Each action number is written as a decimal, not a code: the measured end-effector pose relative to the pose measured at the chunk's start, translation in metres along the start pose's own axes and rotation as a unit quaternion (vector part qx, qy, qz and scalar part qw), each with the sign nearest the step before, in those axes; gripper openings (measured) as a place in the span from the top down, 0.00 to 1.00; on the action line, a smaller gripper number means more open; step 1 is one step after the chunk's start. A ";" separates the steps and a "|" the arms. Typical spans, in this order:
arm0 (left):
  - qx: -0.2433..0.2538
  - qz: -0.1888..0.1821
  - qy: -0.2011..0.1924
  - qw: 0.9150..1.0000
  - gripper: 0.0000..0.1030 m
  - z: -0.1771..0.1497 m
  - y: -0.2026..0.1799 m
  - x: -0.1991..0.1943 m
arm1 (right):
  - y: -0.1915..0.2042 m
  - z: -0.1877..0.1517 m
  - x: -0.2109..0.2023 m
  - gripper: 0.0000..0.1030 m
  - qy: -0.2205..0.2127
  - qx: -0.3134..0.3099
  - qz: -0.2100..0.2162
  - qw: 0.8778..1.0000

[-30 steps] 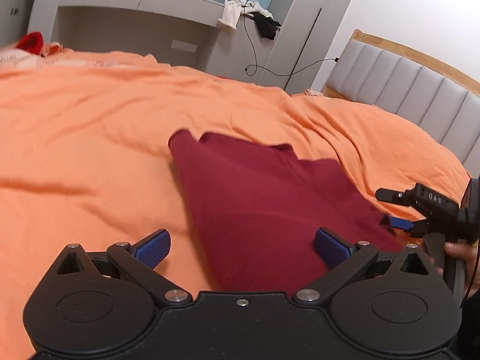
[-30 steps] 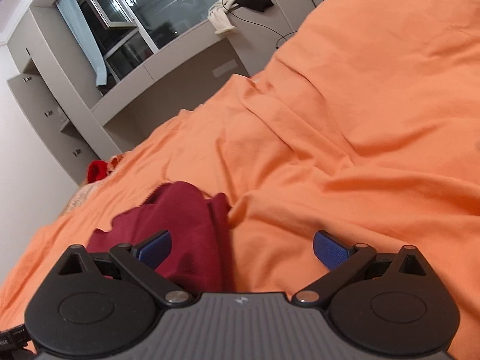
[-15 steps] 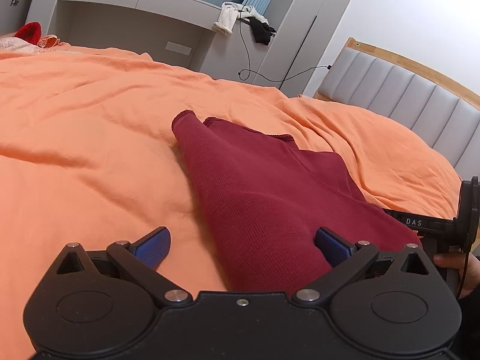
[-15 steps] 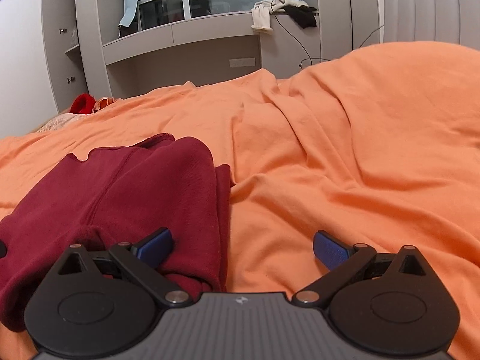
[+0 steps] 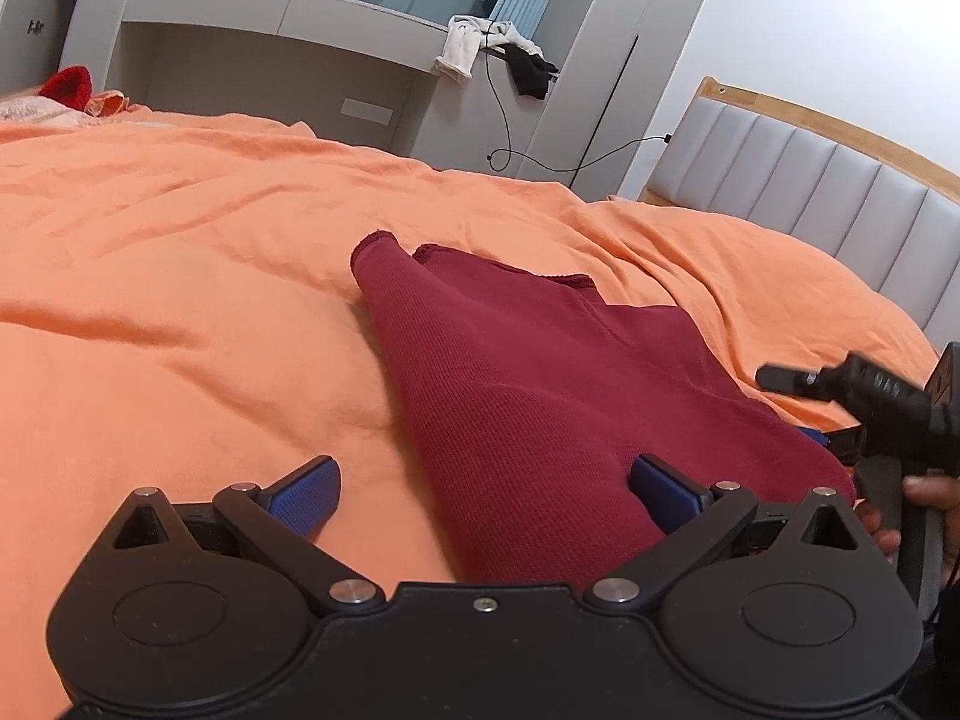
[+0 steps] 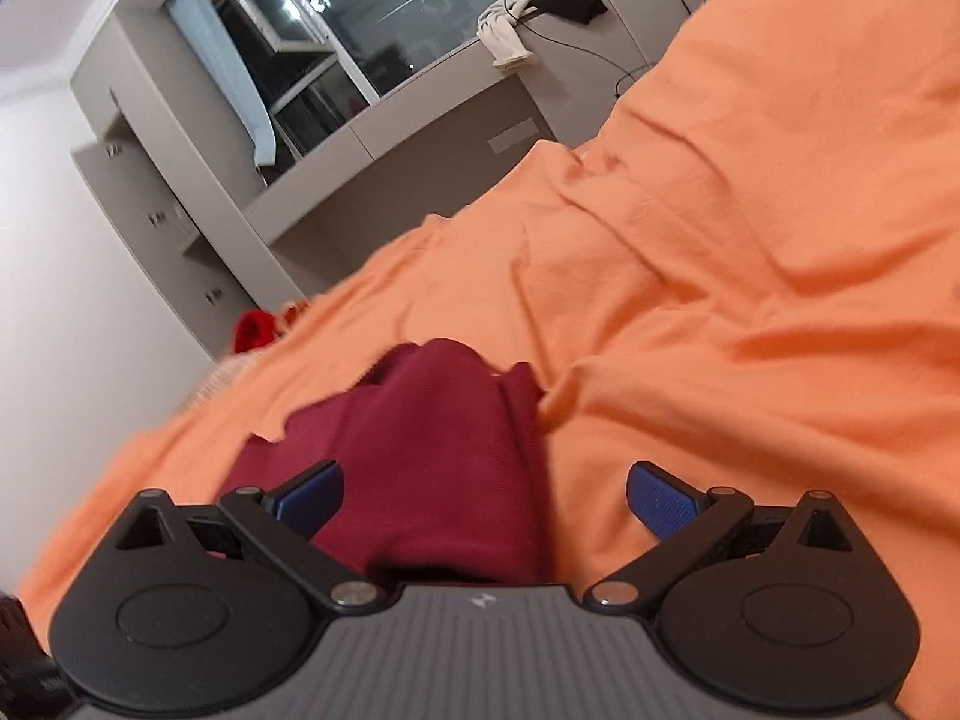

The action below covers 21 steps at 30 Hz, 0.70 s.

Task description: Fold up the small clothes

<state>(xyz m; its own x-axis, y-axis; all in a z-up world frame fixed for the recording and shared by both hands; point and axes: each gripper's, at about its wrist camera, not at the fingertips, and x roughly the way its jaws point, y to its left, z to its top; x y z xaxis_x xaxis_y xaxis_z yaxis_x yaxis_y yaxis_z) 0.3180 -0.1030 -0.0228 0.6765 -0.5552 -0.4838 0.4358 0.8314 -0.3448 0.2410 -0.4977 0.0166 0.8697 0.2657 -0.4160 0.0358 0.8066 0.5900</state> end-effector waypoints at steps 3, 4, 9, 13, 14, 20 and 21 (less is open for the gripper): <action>-0.004 0.005 -0.001 1.000 0.00 -0.001 -0.001 -0.001 | -0.005 -0.002 0.017 0.00 0.021 0.025 -0.009 0.999; -0.007 0.006 -0.002 1.000 0.00 -0.001 -0.001 0.000 | -0.007 -0.004 0.023 0.00 0.024 0.032 -0.015 0.999; 0.000 0.015 -0.005 1.000 0.00 -0.003 -0.005 -0.001 | -0.004 -0.011 0.031 0.00 0.019 0.014 -0.030 0.999; 0.003 0.019 -0.009 1.000 0.00 -0.006 -0.008 -0.001 | -0.005 -0.013 0.031 0.00 0.013 0.014 -0.028 0.999; 0.003 0.019 -0.010 1.000 0.00 -0.006 -0.008 -0.001 | -0.005 -0.013 0.030 0.00 0.012 0.015 -0.028 0.999; 0.003 0.020 -0.012 1.000 0.00 -0.008 -0.007 0.000 | -0.003 -0.016 0.027 0.00 0.010 0.011 -0.032 0.999; 0.003 0.020 -0.011 1.000 0.00 -0.008 -0.007 0.000 | -0.003 -0.016 0.027 0.00 0.011 0.011 -0.032 0.999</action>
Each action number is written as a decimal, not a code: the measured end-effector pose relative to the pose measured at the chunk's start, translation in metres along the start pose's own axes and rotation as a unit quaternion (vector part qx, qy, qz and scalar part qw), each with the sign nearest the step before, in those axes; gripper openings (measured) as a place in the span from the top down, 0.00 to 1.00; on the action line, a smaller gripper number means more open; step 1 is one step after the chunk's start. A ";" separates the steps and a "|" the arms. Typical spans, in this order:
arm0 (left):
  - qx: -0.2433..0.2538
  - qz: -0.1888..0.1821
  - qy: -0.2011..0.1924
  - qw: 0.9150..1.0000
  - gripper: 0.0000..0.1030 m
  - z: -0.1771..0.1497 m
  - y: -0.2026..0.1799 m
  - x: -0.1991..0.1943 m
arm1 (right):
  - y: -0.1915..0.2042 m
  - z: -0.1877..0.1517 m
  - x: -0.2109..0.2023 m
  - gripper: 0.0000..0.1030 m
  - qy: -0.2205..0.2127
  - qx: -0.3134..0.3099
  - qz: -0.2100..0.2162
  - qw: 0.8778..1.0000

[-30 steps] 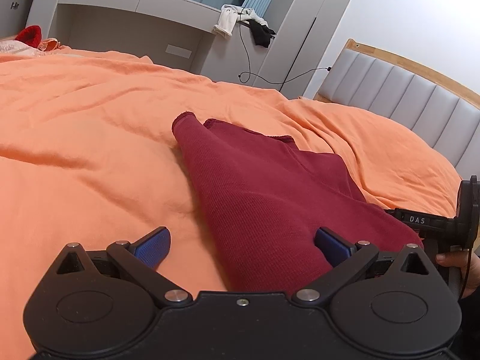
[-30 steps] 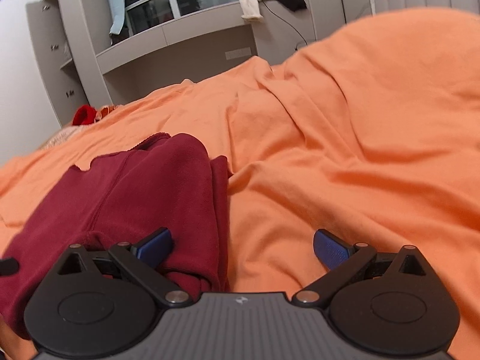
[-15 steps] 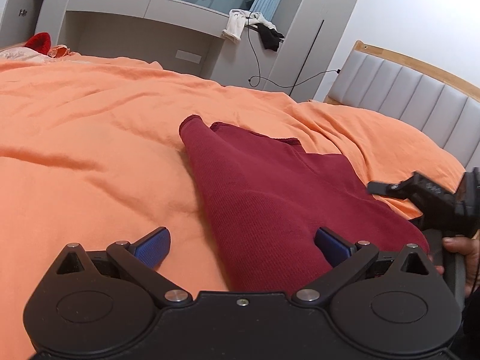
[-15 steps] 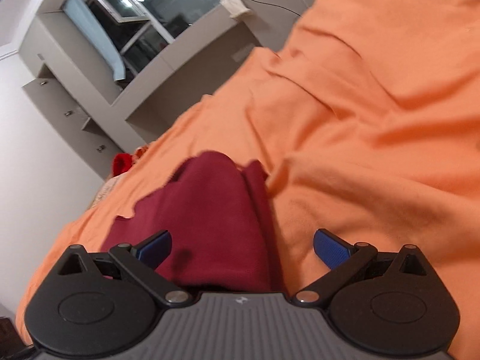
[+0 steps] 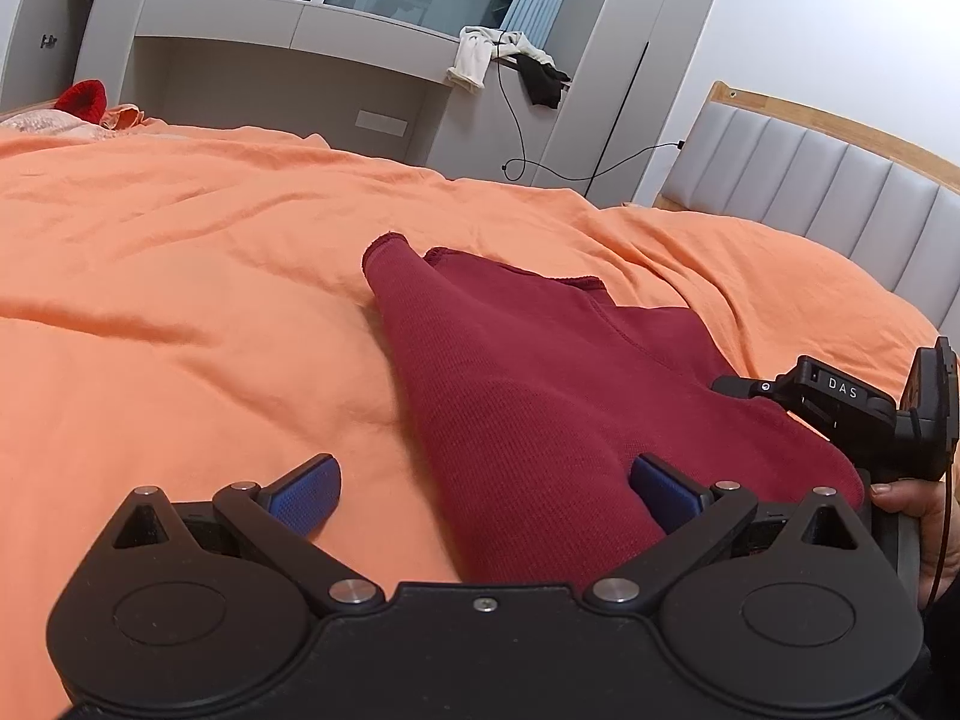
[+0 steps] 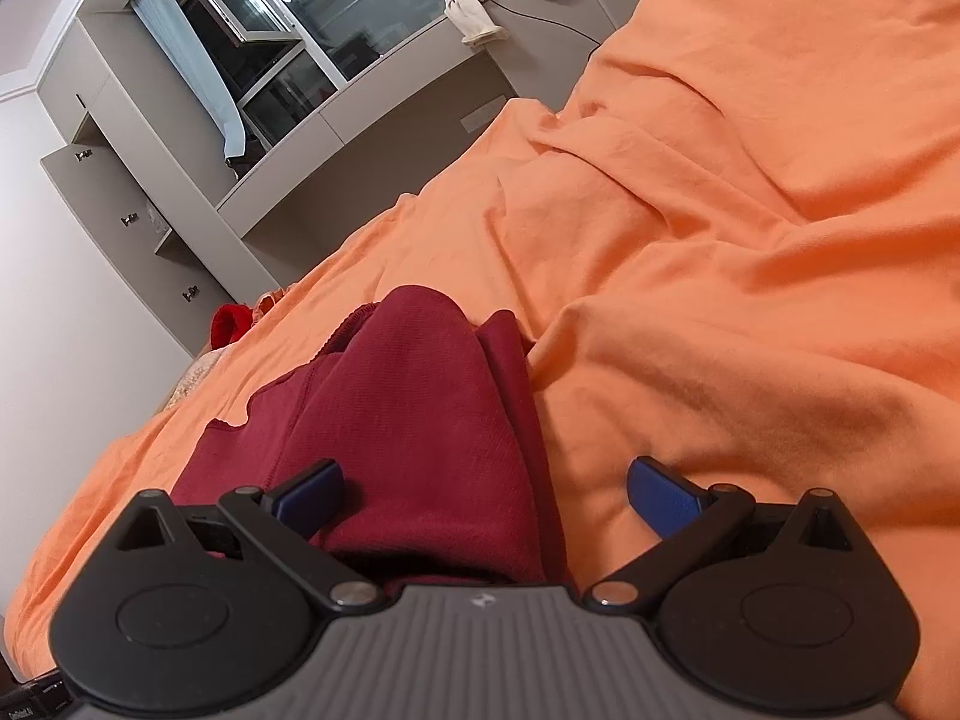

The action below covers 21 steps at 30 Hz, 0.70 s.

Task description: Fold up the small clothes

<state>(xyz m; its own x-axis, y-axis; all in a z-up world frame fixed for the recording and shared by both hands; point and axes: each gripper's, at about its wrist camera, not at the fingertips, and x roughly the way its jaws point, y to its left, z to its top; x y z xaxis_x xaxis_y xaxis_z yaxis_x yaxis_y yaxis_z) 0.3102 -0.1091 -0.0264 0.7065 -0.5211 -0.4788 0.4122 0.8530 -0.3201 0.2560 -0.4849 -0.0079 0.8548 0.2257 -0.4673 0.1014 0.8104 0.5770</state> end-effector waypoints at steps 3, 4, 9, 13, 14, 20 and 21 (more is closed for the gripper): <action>0.000 0.000 0.000 1.000 0.00 0.000 0.000 0.000 | 0.000 0.000 0.000 0.00 0.000 -0.001 -0.001 1.000; 0.000 0.000 0.000 1.000 0.00 0.000 0.000 0.000 | 0.001 0.000 0.001 0.00 -0.001 -0.002 -0.002 1.000; 0.000 0.000 0.000 1.000 0.00 0.000 0.000 0.000 | 0.002 -0.001 0.001 0.00 -0.003 -0.006 -0.005 1.000; 0.000 0.000 0.000 1.000 0.00 0.000 0.000 0.000 | 0.002 -0.002 0.001 0.00 -0.004 -0.007 -0.005 1.000; 0.000 0.000 0.000 1.000 0.00 -0.001 0.000 0.000 | 0.002 -0.001 0.001 0.00 -0.003 -0.006 -0.005 1.000; 0.000 0.000 0.000 1.000 0.00 -0.001 0.000 0.000 | 0.001 -0.001 0.001 0.00 -0.004 -0.007 -0.006 1.000; 0.000 0.000 0.000 1.000 0.00 -0.001 0.000 0.000 | 0.001 -0.001 0.001 0.00 -0.004 -0.007 -0.006 1.000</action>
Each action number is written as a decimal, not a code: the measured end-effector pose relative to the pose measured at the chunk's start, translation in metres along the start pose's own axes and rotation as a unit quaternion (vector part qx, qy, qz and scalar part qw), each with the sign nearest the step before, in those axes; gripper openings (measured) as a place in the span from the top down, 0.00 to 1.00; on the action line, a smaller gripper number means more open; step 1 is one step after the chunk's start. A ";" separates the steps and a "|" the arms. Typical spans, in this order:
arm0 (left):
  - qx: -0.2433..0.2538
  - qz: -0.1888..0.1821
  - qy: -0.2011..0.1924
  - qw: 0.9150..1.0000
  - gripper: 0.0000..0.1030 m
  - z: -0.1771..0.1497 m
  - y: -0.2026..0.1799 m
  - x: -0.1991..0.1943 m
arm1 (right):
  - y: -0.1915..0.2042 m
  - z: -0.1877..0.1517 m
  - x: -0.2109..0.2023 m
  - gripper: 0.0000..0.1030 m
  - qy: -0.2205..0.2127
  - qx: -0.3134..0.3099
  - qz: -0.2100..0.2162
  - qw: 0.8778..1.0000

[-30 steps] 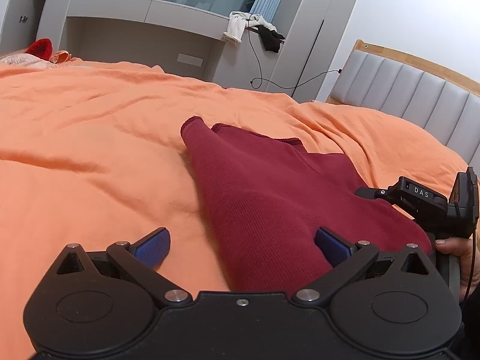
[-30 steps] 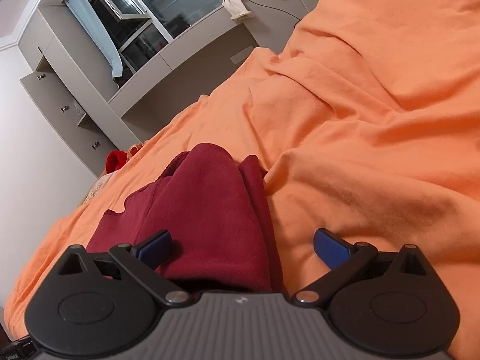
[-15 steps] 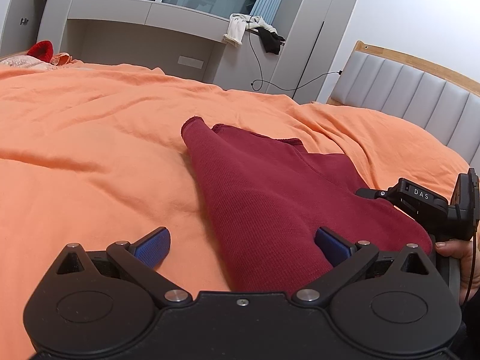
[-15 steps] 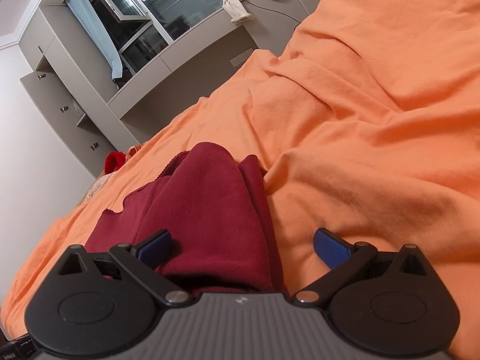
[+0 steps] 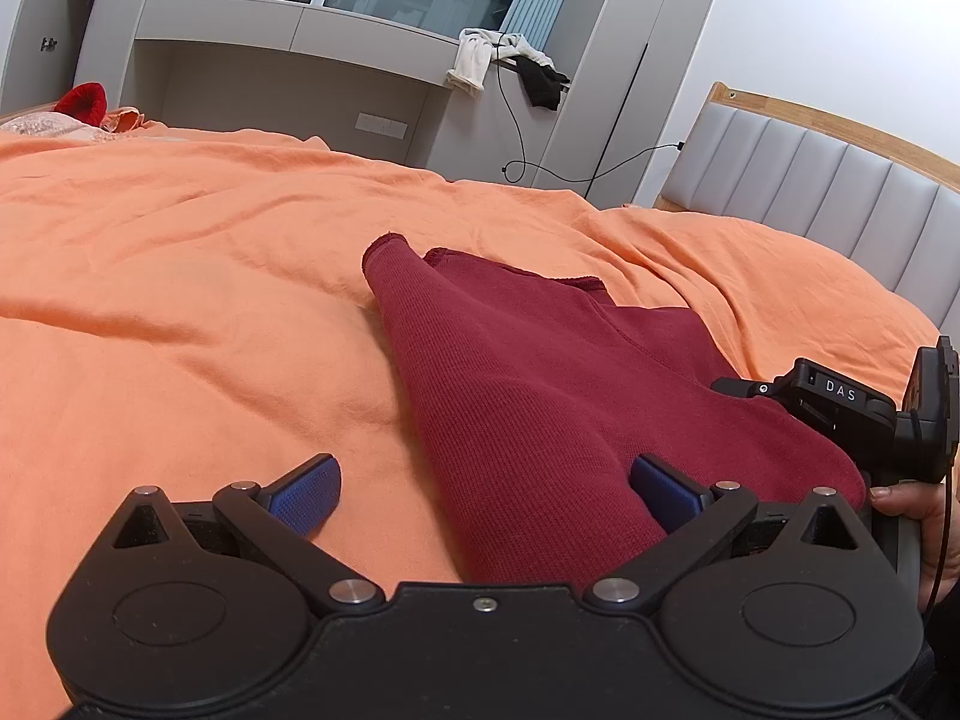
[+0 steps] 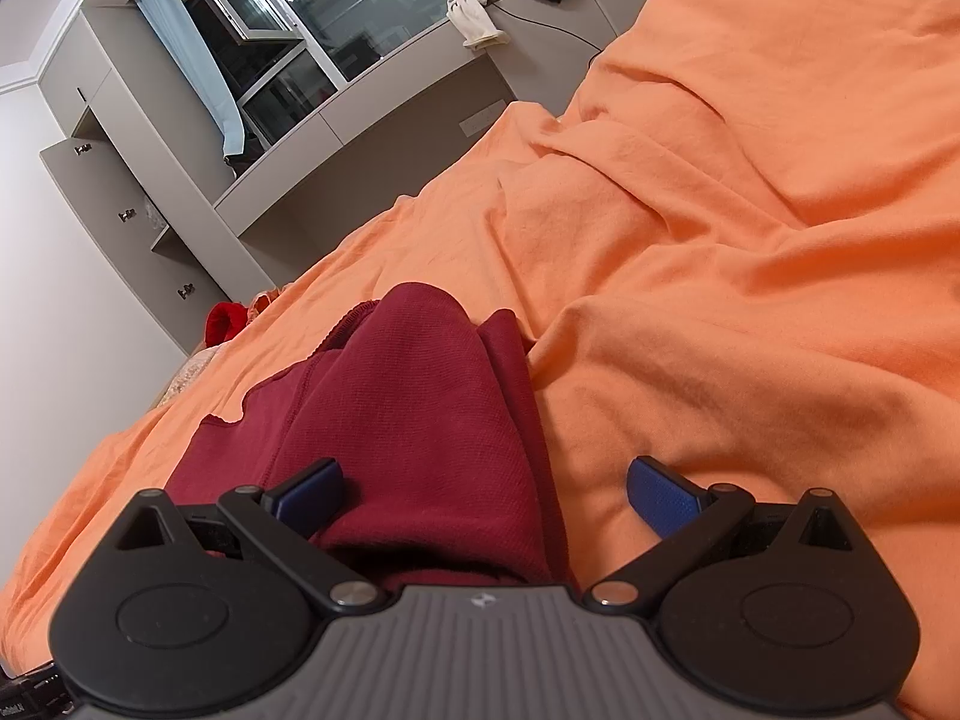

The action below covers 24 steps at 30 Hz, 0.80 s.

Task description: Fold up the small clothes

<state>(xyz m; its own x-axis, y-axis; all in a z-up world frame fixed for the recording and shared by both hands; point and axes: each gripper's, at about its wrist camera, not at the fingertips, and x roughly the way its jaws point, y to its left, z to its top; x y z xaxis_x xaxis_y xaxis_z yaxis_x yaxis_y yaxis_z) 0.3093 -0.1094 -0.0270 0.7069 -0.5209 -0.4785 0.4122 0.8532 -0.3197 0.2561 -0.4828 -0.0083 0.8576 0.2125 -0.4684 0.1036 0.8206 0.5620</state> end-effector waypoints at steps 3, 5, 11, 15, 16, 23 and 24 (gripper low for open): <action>0.000 0.000 0.000 1.000 0.00 0.000 0.000 0.000 | 0.000 0.000 0.000 0.00 0.000 0.000 0.000 1.000; 0.000 0.000 0.000 1.000 0.00 0.000 0.000 0.000 | 0.000 0.000 0.000 0.00 0.000 0.000 0.000 1.000; 0.000 0.000 -0.001 1.000 0.00 -0.001 0.000 0.000 | 0.000 0.000 0.000 0.00 0.000 0.000 0.000 1.000; 0.000 0.000 -0.001 1.000 0.00 -0.001 0.000 0.000 | 0.000 0.000 0.001 0.00 0.000 -0.001 -0.001 1.000; 0.000 0.000 -0.001 1.000 0.00 -0.001 0.000 0.000 | 0.000 0.000 0.001 0.00 -0.001 -0.002 -0.001 1.000; 0.000 -0.004 -0.004 1.000 0.00 0.004 0.001 -0.003 | -0.003 0.007 -0.002 0.00 -0.001 0.016 0.011 1.000; -0.007 -0.008 -0.005 1.000 0.00 0.006 0.003 -0.004 | -0.004 0.009 -0.002 0.00 0.002 0.022 0.016 1.000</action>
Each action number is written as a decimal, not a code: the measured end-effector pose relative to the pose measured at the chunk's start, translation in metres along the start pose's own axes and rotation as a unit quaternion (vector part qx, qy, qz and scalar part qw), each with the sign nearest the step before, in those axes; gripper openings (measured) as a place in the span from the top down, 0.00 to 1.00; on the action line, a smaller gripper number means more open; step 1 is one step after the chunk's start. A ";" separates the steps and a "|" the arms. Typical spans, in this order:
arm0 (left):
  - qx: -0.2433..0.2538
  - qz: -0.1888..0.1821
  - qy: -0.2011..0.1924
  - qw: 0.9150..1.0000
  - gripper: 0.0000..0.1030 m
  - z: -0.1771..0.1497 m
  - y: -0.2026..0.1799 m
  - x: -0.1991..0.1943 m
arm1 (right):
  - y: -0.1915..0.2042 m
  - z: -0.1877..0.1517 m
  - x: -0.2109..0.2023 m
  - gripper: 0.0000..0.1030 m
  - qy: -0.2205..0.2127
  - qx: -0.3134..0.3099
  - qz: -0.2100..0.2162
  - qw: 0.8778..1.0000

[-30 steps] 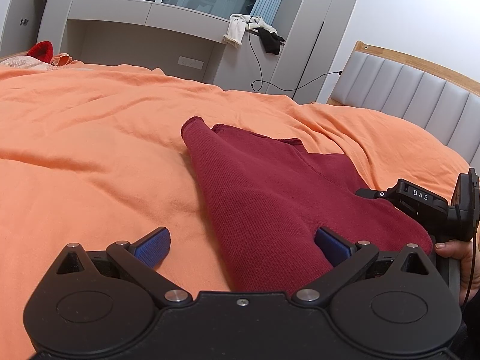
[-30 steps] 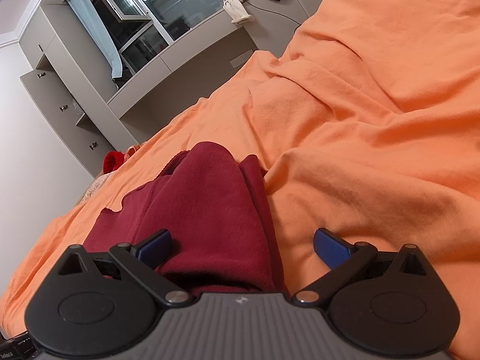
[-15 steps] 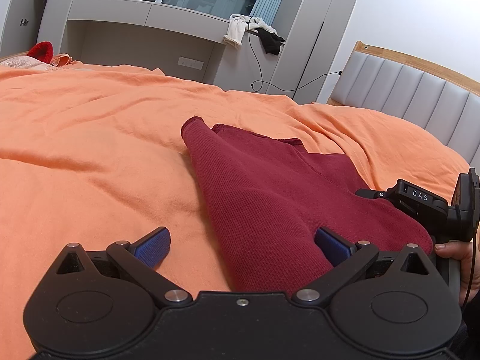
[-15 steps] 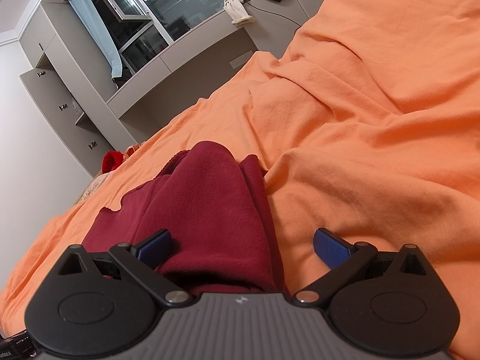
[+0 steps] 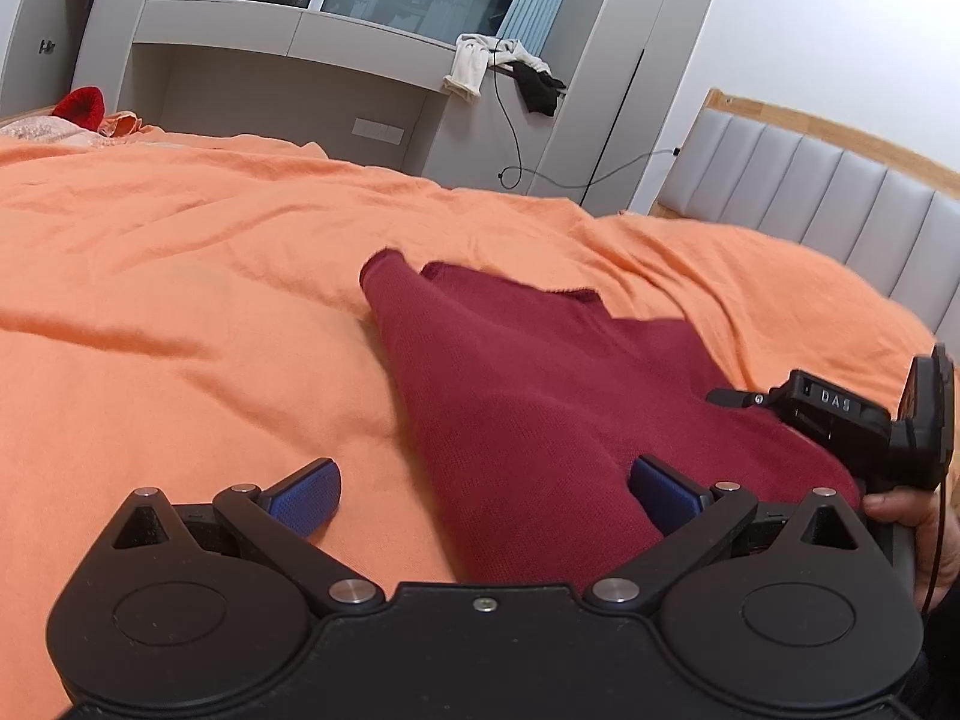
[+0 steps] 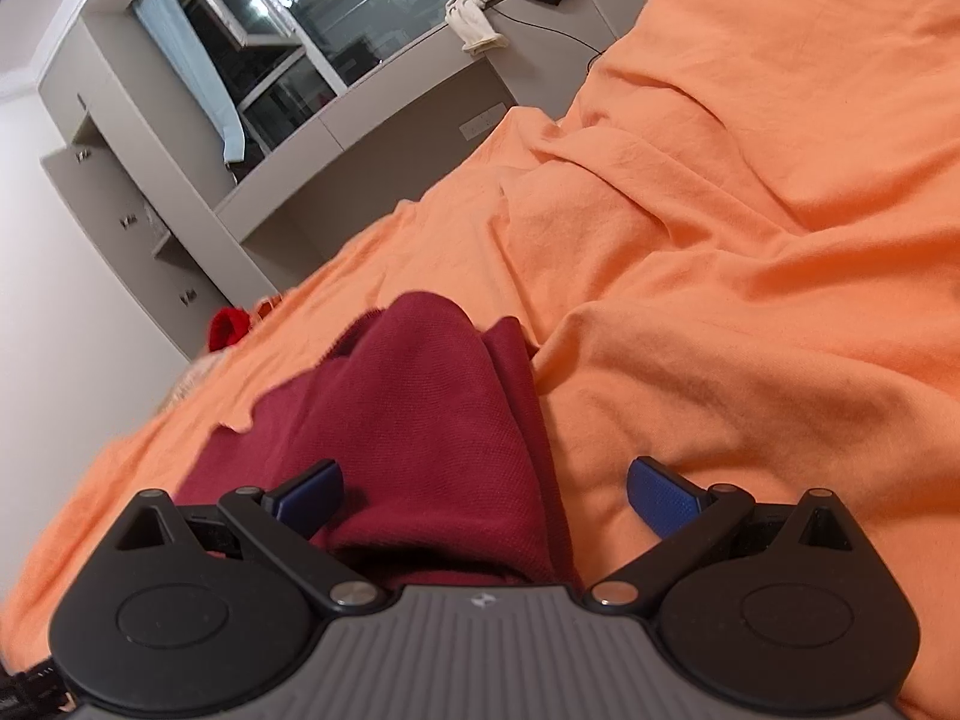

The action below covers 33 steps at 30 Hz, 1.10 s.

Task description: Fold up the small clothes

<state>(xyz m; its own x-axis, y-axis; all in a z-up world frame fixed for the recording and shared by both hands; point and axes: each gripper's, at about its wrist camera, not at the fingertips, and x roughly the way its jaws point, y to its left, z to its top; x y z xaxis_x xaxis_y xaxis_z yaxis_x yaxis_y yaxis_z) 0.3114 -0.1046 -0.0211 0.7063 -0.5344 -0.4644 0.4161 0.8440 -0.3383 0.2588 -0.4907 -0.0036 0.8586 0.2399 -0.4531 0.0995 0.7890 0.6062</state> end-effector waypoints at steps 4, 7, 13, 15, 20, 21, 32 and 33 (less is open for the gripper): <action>-0.039 -0.021 0.015 0.999 0.00 0.008 0.011 0.004 | 0.004 0.001 0.003 0.09 0.000 -0.006 -0.010 1.000; -0.061 -0.026 0.023 0.998 0.00 0.014 0.016 0.007 | 0.008 0.001 0.004 0.21 -0.001 -0.023 -0.011 1.000; -0.075 -0.020 0.079 0.994 0.00 0.030 0.014 0.027 | 0.008 0.005 0.008 0.31 0.011 -0.022 -0.003 1.000; -0.063 -0.023 0.102 0.993 0.00 0.036 0.012 0.035 | 0.004 0.006 0.009 0.31 0.014 -0.007 0.001 1.000; -0.082 -0.061 0.155 0.983 0.00 0.051 0.027 0.060 | 0.007 0.004 0.011 0.34 0.009 -0.011 -0.006 1.000; -0.086 -0.066 0.160 0.981 0.00 0.053 0.029 0.064 | 0.011 0.001 0.010 0.35 0.007 -0.016 -0.007 1.000; -0.098 -0.071 0.117 0.986 0.29 0.046 0.016 0.060 | 0.018 -0.007 0.002 0.54 -0.001 -0.026 -0.002 1.000; -0.096 -0.068 0.111 0.987 0.32 0.044 0.015 0.060 | 0.019 -0.007 0.002 0.55 -0.003 -0.027 -0.003 1.000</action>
<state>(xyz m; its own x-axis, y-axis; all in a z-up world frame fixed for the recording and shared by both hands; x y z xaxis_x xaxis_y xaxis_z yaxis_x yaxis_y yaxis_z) 0.3848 -0.1222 -0.0178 0.5003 -0.6565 -0.5645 0.3661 0.7513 -0.5491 0.2583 -0.4715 0.0023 0.8608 0.2324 -0.4528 0.0768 0.8202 0.5669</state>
